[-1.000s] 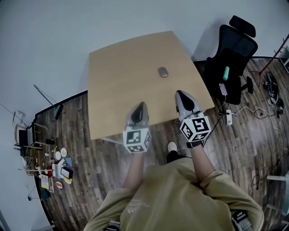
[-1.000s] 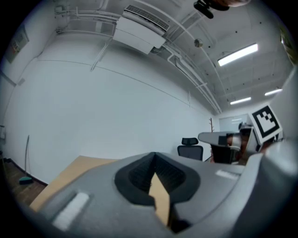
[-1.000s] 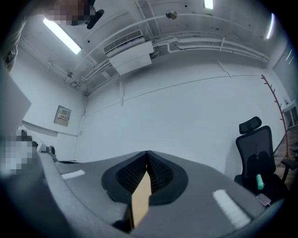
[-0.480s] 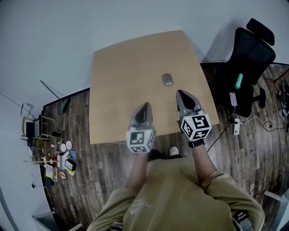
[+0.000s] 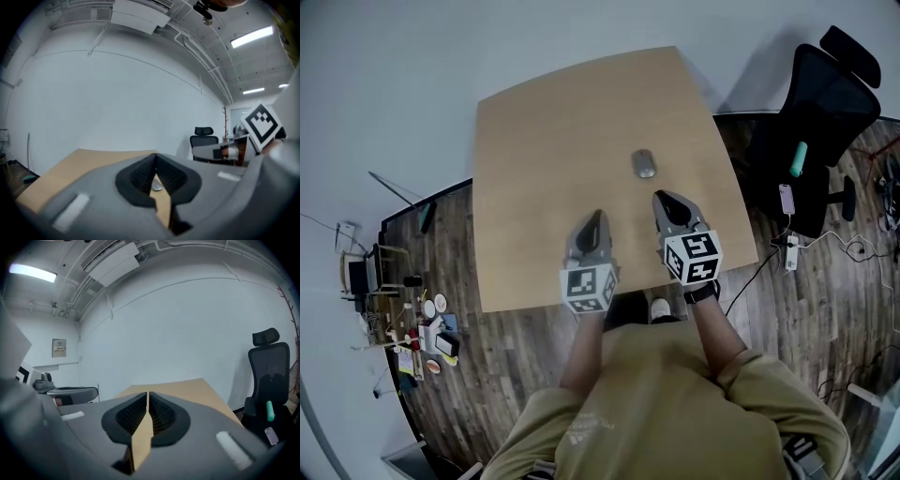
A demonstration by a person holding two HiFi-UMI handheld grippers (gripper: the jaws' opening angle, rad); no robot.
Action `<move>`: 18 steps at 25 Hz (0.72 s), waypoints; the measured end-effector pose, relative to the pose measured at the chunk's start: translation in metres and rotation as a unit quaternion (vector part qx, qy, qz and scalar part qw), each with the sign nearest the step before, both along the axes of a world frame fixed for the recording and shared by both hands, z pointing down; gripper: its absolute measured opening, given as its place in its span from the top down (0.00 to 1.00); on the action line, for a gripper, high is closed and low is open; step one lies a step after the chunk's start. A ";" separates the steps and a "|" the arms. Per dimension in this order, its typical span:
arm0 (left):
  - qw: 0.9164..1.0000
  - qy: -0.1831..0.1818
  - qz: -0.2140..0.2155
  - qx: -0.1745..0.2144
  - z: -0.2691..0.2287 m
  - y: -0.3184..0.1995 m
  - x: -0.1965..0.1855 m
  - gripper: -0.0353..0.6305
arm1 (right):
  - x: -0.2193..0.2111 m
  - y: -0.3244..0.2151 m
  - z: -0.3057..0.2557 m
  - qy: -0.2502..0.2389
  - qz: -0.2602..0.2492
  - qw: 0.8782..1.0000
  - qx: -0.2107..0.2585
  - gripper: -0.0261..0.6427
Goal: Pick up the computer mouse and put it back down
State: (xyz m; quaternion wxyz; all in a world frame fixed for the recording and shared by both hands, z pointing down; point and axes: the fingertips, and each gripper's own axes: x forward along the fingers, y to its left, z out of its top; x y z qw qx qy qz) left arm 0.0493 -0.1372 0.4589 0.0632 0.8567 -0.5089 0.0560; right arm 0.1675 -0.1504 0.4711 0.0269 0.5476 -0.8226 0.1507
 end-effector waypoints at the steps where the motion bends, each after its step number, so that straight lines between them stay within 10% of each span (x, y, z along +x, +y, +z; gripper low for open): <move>1: 1.000 0.002 0.004 -0.003 0.004 -0.010 0.001 0.94 | 0.000 -0.009 0.005 0.004 0.002 1.000 -0.006 0.93; 18: 0.994 0.008 0.050 -0.094 0.082 -0.157 -0.001 0.94 | -0.007 -0.161 0.147 0.050 0.017 0.979 -0.198 0.76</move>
